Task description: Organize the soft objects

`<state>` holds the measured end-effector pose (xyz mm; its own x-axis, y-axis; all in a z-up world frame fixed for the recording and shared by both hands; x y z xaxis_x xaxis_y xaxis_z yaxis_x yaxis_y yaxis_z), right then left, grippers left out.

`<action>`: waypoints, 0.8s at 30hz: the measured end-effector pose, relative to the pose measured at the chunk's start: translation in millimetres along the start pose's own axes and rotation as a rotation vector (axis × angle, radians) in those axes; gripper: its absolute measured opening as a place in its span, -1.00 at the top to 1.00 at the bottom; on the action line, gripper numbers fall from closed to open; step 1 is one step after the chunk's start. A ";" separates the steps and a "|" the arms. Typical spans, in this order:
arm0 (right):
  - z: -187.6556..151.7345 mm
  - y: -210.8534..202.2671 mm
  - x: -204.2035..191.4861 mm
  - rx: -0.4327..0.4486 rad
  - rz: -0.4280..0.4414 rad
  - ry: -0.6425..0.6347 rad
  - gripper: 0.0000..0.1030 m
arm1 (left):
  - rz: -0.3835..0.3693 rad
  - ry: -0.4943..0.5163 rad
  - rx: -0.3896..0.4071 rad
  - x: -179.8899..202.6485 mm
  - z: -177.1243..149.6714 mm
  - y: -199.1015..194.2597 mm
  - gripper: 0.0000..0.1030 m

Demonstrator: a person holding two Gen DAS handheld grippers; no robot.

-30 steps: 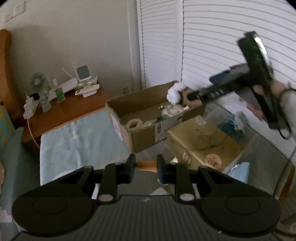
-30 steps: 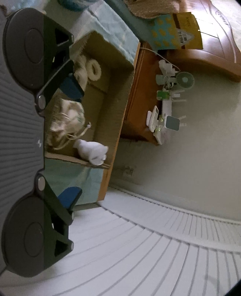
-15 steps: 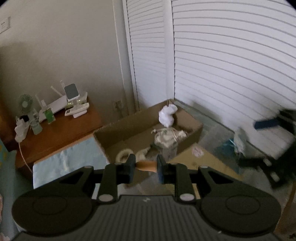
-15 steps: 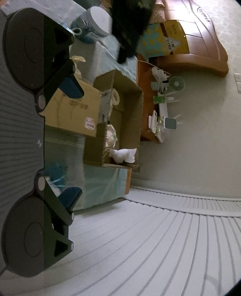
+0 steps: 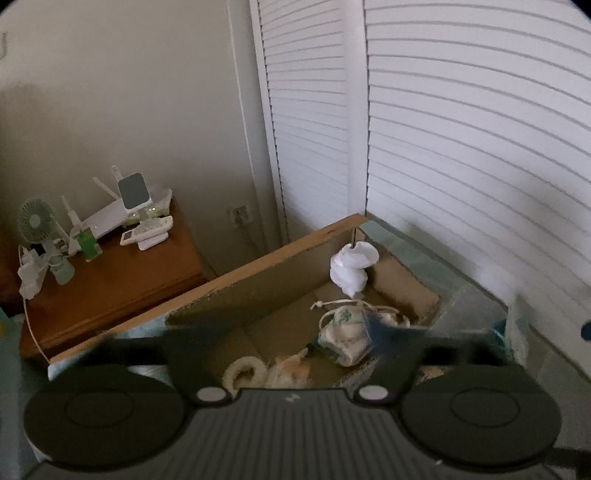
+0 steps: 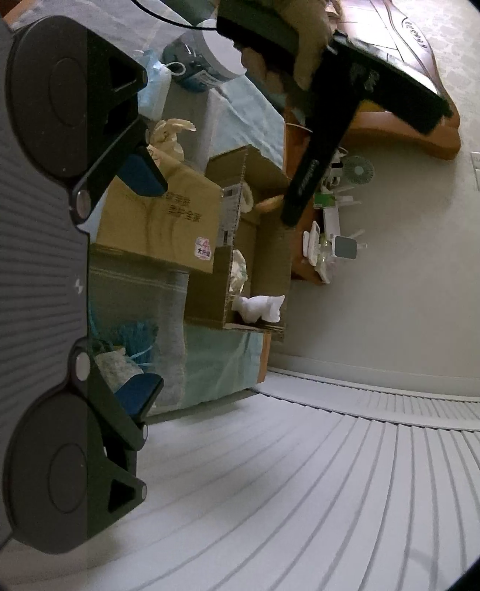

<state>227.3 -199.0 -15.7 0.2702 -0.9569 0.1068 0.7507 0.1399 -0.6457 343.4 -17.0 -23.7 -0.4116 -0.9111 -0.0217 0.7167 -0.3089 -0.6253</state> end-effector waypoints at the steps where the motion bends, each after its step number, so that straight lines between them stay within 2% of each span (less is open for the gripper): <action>1: -0.5 -0.5 0.5 -0.002 0.000 0.002 -1.00 | 0.007 -0.005 0.012 -0.4 0.5 -1.6 -0.95; 5: -0.5 -4.0 2.6 0.004 0.002 0.011 -1.00 | 0.002 -0.014 0.001 1.6 -1.6 -6.8 -0.95; 14: -4.0 -14.0 5.8 0.018 0.004 0.022 -1.00 | -0.034 -0.061 0.032 13.0 -23.1 -53.1 -0.95; 24: -22.8 -19.4 1.6 -0.007 0.012 0.016 -1.00 | -0.046 -0.081 0.029 38.9 -73.8 -100.3 -0.95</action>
<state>199.4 -209.1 -20.3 0.2696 -0.9591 0.0865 0.7430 0.1500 -0.6523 214.0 -1.3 -19.4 -0.3981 -0.9146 0.0706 0.7149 -0.3575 -0.6009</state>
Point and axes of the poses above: each gripper's, at about its wrist camera, not at the fingertips, and y roughly the way its jaws point, x to its right, z to its top, the point moved 7 cm from there along y, roughly the way its jaws point, and after that the axes turned 6 degrees about -z, right-handed, at the moved point
